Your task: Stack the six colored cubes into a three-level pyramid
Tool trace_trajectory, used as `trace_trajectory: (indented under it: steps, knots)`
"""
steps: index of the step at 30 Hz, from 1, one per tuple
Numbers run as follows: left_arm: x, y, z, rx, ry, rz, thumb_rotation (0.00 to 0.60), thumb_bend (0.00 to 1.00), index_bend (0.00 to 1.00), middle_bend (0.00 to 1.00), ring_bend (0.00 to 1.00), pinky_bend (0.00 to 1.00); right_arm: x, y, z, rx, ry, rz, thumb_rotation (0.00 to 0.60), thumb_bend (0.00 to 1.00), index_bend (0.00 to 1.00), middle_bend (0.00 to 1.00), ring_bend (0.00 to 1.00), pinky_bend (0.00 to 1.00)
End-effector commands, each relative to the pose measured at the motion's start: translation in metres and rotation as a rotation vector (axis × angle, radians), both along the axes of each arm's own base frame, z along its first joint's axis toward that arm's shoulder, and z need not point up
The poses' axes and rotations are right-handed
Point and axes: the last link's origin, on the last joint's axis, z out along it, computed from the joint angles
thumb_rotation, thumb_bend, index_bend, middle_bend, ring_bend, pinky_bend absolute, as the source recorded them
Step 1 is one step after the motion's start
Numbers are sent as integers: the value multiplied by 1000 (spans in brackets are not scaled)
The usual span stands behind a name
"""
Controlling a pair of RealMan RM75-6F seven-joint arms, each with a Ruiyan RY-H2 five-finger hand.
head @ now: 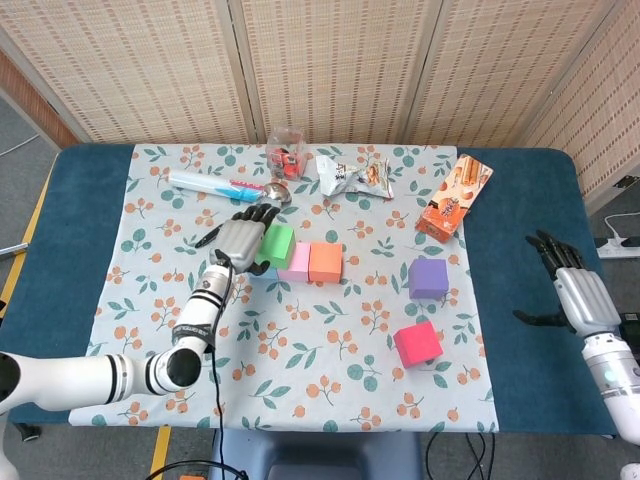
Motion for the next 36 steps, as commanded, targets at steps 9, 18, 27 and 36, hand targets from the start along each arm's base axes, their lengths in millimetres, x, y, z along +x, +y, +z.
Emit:
trace_trajectory:
  steps: [9,18,27,36]
  knots:
    - [-18,25,25,-117,78,-187,600,326,74,64,69,168,5,4,20,-58,3,11,600,18,0,39,0,73]
    - [-24,36,15,-207,102,-192,600,327,36,15,21,154,1,14,28,-87,7,-16,600,18,0,39,0,73]
    - [-22,42,-1,-227,58,-191,600,324,107,80,65,153,-3,16,21,-74,-3,-34,600,18,0,39,0,73]
    - [-21,48,-13,-169,13,-204,600,326,288,304,234,180,-8,17,20,-76,-4,-48,600,18,0,39,0,73]
